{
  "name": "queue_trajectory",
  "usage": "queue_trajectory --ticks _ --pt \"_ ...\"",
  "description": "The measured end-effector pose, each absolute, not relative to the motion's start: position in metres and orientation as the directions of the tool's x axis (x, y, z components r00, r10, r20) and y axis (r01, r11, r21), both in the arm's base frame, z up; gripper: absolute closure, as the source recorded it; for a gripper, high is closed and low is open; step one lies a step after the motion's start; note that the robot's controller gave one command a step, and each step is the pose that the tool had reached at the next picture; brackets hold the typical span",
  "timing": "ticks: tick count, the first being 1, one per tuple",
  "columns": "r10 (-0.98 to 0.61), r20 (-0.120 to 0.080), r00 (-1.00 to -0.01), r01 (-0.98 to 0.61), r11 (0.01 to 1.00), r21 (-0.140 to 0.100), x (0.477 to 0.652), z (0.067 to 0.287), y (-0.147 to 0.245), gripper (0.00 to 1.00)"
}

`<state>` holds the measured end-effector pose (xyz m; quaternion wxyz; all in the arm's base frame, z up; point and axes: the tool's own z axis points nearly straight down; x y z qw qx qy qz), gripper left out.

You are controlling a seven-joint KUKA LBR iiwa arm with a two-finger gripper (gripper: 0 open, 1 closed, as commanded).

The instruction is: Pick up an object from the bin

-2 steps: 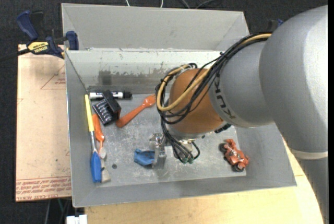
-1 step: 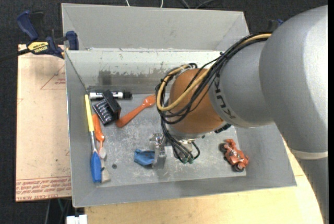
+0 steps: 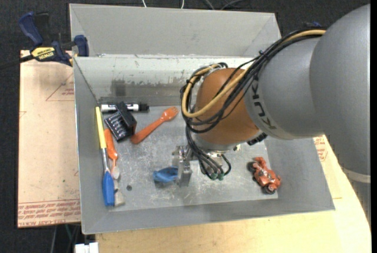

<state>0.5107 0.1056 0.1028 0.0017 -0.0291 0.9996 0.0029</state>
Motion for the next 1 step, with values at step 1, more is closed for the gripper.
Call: queue_trajectory --ticks 1 --pt "-0.058 -0.012 -0.998 -0.058 0.998 0.007 0.5130 0.1328 0.1061 1.00"
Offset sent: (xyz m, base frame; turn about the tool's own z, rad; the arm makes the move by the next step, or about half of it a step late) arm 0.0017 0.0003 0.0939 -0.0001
